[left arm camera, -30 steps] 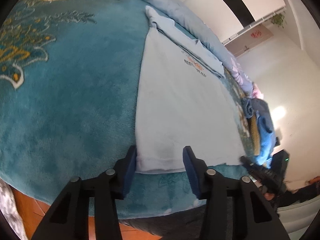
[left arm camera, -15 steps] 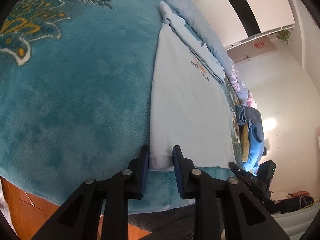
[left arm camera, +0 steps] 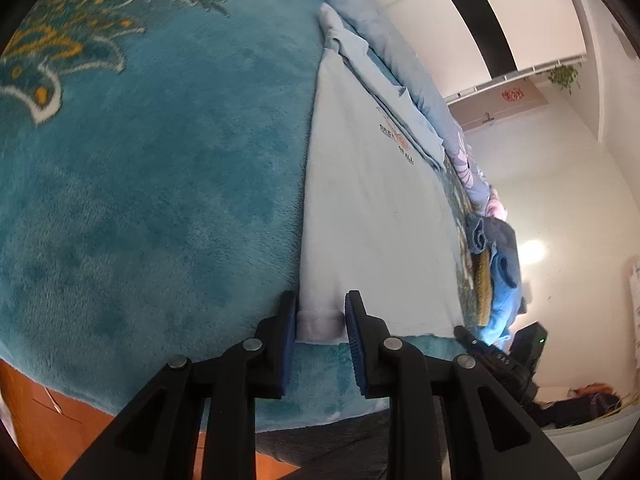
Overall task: Fold clothes
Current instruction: 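Grasp the sweatshirt hem with the left gripper while the right gripper grasps it too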
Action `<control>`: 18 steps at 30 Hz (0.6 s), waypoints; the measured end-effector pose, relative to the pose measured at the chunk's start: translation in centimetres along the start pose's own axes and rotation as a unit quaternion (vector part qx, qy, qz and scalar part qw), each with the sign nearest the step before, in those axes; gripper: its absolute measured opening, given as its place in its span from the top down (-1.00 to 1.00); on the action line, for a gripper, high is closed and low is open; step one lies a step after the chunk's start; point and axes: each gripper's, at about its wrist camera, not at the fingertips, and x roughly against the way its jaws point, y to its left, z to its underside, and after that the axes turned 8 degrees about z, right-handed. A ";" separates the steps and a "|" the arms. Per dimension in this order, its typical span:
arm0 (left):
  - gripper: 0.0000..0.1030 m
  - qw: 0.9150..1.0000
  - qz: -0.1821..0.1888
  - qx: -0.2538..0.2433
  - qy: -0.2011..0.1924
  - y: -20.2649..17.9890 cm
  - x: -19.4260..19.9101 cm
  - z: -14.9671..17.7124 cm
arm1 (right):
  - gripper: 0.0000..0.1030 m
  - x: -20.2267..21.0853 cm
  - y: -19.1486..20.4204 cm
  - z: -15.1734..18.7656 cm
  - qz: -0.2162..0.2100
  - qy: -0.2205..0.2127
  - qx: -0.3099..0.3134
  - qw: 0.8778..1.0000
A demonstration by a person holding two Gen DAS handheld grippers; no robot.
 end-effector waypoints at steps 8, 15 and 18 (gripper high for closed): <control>0.93 0.999 0.038 -0.022 -0.017 -0.8 1.0 -0.9 | 0.86 0.8 -0.1 -0.4 -0.036 -0.005 -0.005 0.999; 0.94 0.993 0.070 -0.071 -0.060 -4.0 2.0 -5.4 | 0.87 2.5 0.7 -4.9 -0.106 -0.040 -0.019 0.993; 0.93 0.991 0.073 -0.084 -0.076 -5.4 1.4 -8.4 | 0.88 2.8 1.8 -7.9 -0.121 -0.057 -0.020 0.991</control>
